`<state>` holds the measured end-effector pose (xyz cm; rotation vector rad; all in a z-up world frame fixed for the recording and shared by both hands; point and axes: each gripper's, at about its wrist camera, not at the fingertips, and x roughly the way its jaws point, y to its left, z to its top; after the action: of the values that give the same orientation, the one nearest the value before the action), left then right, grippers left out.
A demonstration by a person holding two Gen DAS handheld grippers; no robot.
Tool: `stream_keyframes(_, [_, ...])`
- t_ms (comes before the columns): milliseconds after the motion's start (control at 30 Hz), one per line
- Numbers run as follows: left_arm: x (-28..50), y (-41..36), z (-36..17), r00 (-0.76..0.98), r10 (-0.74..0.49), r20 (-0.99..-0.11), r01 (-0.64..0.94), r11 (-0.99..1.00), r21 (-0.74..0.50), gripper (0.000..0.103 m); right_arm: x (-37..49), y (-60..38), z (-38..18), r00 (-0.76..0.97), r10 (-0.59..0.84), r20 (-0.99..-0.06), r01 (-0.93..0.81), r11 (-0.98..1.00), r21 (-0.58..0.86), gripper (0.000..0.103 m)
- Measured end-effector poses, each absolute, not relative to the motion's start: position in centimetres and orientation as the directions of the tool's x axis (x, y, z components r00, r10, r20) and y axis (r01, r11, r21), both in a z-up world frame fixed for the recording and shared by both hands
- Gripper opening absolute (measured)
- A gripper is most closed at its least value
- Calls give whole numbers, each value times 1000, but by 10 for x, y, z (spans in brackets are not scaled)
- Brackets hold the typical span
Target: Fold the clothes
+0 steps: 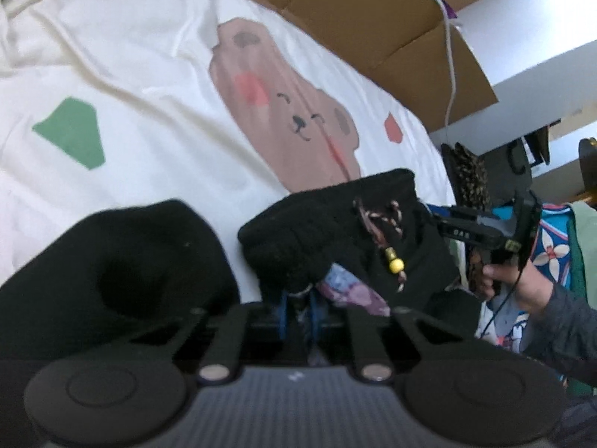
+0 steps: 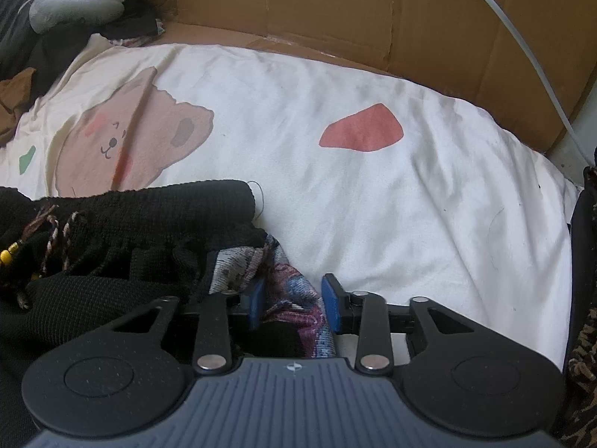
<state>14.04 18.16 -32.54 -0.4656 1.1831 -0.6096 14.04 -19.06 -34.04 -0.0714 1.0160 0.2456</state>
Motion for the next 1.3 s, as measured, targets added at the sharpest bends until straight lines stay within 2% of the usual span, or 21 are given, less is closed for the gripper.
stream_keyframes(233, [132,198,-293,359,-625,-694,222,779,-586,6,137,-195,-323,559,149,-815,-216,976,30,2])
stream_keyframes(600, [147,205,-238,510,-481,-713,328,875,-355,1,136,-190,-285,660,98,-745,-196,980,-44,2])
stream_keyframes(967, [185,198,-221,575,-390,-719,351,912,-213,0,151,-185,-261,722,31,-692,-136,986,-98,2])
stream_keyframes(1300, [224,202,-209,645,-310,-698,311,941,-130,0,195,-178,-243,752,47,-658,-132,988,-81,2])
